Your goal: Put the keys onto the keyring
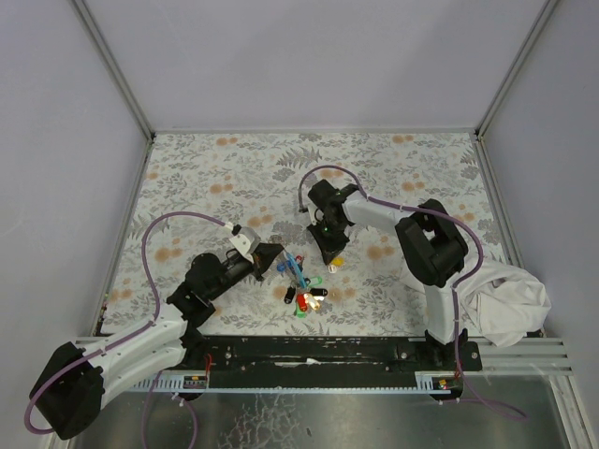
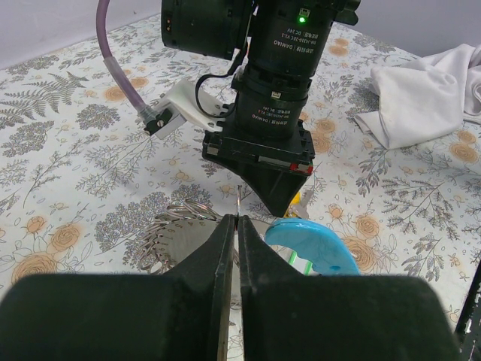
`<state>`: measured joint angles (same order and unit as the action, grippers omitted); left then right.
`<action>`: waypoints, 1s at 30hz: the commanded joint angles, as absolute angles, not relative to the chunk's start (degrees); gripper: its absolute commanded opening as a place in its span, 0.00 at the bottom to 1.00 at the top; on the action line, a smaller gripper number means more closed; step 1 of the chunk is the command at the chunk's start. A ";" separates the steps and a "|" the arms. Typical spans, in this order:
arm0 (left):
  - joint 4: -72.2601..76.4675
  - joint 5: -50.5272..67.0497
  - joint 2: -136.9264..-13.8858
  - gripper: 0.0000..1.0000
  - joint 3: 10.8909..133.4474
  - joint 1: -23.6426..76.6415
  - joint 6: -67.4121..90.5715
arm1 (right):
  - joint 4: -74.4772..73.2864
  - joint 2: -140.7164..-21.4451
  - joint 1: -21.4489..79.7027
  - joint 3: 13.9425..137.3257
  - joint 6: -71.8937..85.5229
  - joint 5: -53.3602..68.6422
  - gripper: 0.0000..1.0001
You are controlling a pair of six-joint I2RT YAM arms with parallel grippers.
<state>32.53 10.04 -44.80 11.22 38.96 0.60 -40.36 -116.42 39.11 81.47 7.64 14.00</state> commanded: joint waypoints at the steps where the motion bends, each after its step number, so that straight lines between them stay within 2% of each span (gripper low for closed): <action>1: 34.45 9.90 -44.84 0.00 12.39 39.21 0.23 | -40.83 -113.61 39.63 82.09 6.34 13.07 0.02; 11: 34.02 10.09 -43.82 0.00 12.31 39.20 0.16 | -26.94 -98.03 39.64 71.93 3.20 13.75 0.00; 24: 33.93 12.81 -41.09 0.00 12.05 39.20 0.01 | 6.45 -70.74 39.64 48.92 0.96 16.51 0.00; 27: 33.35 14.57 -40.77 0.00 12.33 39.20 -0.33 | 13.51 -66.99 39.64 44.59 -1.88 16.40 0.00; 30: 32.52 16.04 -40.51 0.00 12.95 39.24 -0.89 | 12.79 -66.19 39.64 44.43 -4.22 17.83 0.00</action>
